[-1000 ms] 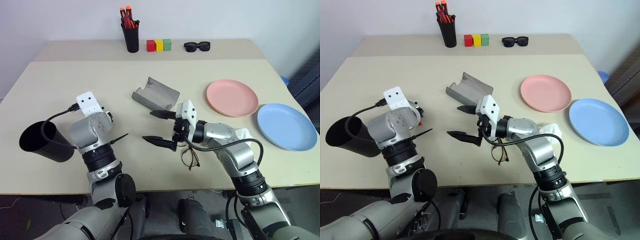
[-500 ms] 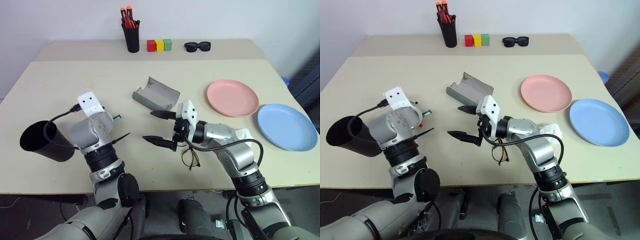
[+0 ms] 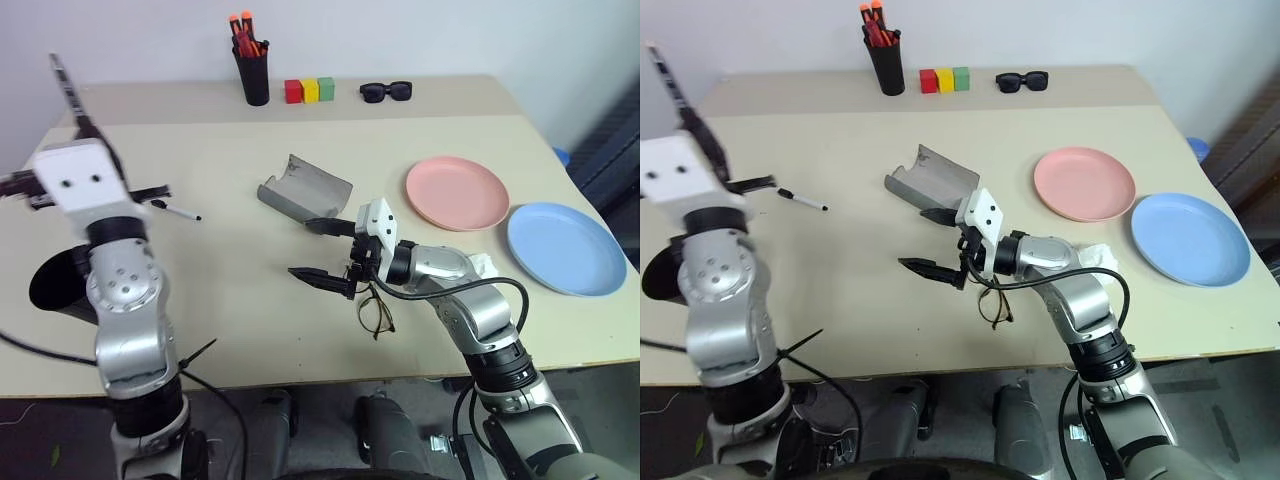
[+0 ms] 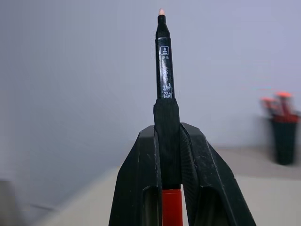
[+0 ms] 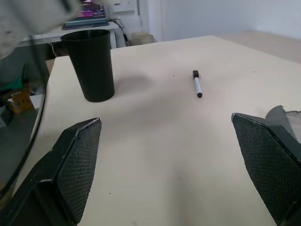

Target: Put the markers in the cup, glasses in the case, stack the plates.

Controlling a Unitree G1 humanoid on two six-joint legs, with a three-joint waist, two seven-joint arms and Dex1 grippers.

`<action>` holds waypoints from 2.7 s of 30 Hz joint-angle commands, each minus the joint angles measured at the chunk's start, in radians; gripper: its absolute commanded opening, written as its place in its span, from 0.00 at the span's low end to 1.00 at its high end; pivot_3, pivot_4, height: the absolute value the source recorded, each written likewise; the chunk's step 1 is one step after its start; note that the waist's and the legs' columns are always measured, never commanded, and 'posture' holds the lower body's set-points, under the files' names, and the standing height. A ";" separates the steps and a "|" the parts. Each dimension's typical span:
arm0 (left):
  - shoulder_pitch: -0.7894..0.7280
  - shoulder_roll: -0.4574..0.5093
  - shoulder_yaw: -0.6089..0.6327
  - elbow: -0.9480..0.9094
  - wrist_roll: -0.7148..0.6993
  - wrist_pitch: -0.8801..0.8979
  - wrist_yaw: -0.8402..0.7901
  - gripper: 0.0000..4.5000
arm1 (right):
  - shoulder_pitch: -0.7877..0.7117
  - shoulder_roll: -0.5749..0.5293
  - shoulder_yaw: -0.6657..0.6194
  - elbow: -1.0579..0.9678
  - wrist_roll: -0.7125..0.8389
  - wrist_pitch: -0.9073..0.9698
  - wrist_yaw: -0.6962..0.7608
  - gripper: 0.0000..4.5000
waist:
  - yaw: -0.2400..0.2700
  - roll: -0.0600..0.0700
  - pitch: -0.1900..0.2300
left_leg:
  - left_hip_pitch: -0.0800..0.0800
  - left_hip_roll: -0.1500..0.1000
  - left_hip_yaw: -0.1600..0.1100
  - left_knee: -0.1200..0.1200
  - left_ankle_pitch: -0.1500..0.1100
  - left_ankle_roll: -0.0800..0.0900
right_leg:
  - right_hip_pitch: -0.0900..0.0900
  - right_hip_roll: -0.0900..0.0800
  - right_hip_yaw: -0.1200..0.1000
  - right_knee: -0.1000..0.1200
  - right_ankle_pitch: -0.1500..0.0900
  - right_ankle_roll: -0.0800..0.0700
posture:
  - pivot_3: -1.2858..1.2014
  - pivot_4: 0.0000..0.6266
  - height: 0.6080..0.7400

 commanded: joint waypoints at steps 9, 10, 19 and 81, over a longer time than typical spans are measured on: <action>0.296 -0.129 0.114 -0.152 0.086 -0.090 0.110 0.01 | -0.063 0.042 -0.053 0.042 0.047 -0.021 0.010 1.00 | 0.013 -0.001 0.000 | 0.000 0.000 0.000 0.002 -0.001 0.000 | 0.001 0.000 0.000 0.000 -0.001 -0.002 | 0.52 0.24 1.00; 0.311 -0.139 0.110 -0.151 0.088 -0.101 0.113 0.01 | -0.066 0.043 -0.052 0.046 0.046 -0.023 0.013 1.00 | 0.013 -0.001 -0.001 | 0.000 0.000 0.000 0.002 -0.001 0.000 | 0.001 0.000 0.000 0.000 -0.001 -0.002 | 0.52 0.24 1.00; 0.373 -0.195 0.089 -0.105 0.074 -0.194 0.129 0.01 | -0.075 0.052 -0.051 0.055 0.047 -0.031 0.024 1.00 | 0.012 -0.001 -0.001 | 0.000 0.001 0.001 0.001 -0.002 -0.001 | 0.000 0.000 0.000 -0.001 -0.002 -0.003 | 0.52 0.24 1.00; -0.864 -0.008 0.422 1.506 -0.293 0.188 0.465 0.99 | -0.004 0.052 -0.014 0.020 0.016 -0.058 0.008 1.00 | -0.012 -0.003 0.001 | 0.000 0.000 -0.002 0.002 0.000 0.000 | 0.000 0.001 -0.003 0.002 0.001 0.002 | 0.52 0.24 1.00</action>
